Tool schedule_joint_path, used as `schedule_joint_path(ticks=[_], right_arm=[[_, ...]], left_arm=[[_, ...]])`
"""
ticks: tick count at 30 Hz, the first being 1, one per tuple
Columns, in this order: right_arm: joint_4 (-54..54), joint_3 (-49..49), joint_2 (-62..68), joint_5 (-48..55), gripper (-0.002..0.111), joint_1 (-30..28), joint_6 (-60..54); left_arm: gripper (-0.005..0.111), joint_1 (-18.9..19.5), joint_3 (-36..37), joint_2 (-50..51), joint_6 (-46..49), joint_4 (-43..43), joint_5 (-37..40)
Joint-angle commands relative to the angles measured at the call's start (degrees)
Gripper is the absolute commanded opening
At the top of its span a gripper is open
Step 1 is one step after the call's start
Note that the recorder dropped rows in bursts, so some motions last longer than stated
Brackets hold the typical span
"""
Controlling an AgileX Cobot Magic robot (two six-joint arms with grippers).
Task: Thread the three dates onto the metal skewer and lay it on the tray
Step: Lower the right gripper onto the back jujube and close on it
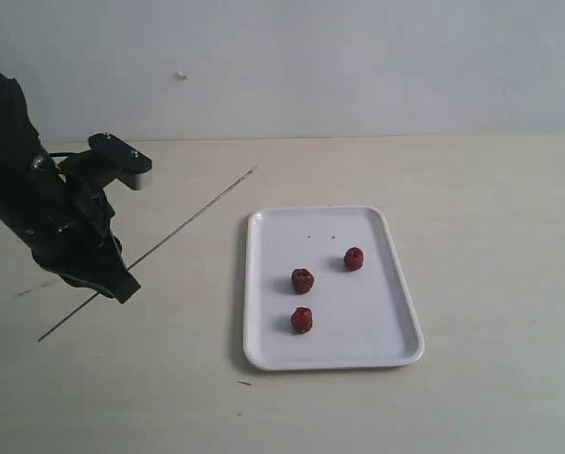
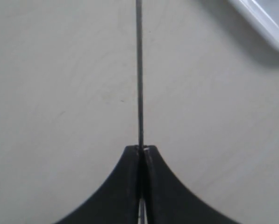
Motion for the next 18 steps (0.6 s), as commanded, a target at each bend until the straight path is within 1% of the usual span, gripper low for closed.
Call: schedule_joint_path(ticks=[1,2,3,4,5,6,7,8,11,13,16,17,18], right_arm=[[-4.84,-15.89,20.74,22.73,0.000,-0.27,-5.72],[-8.87,-23.79,30.28,33.34,0.000,-0.17,-5.95],[-9.75,-26.76,33.92,37.03,0.000,-0.17,-6.41],[-9.86,-33.41,42.57,44.58,0.000,-0.17,-6.92],[-9.36,-36.36,46.68,47.93,0.000,0.21,-8.14],[-9.17,-41.47,54.28,53.14,0.000,1.79,-10.46],[-9.17,-43.19,57.07,54.47,0.000,2.56,-10.85],[-9.17,-47.10,63.47,55.85,0.001,4.61,-10.89],[-8.89,-54.97,73.78,58.65,0.012,8.55,-14.69],[-8.73,-59.59,78.17,58.98,0.023,10.84,-15.75],[-7.43,-62.83,82.33,60.36,0.045,14.18,-15.64],[-7.43,-63.07,83.08,60.08,0.050,14.94,-15.52],[-7.43,-63.20,83.30,59.78,0.053,15.48,-15.52]], left_arm=[[0.000,0.14,0.23,-0.12,0.49,-0.70,0.13],[0.000,0.14,0.23,-0.12,2.71,-0.58,0.13],[0.000,0.14,0.23,-0.12,3.79,-0.43,0.13],[0.000,0.14,0.23,-0.12,6.91,-0.17,0.13],[0.000,0.14,0.23,-0.12,8.00,-0.01,0.21],[0.000,0.14,0.23,-0.12,10.95,0.61,0.96],[0.000,0.14,0.23,-0.12,11.73,1.36,1.42],[0.000,0.14,0.23,-0.12,13.01,3.05,2.57],[0.000,0.14,0.23,-0.12,19.22,3.05,5.38],[0.000,0.14,0.23,-0.12,20.03,4.17,5.63],[0.000,0.78,0.23,-0.12,19.35,5.68,7.47],[0.000,1.24,0.23,-0.12,19.35,5.71,7.88],[0.000,1.32,0.23,-0.12,19.35,5.71,7.87]])
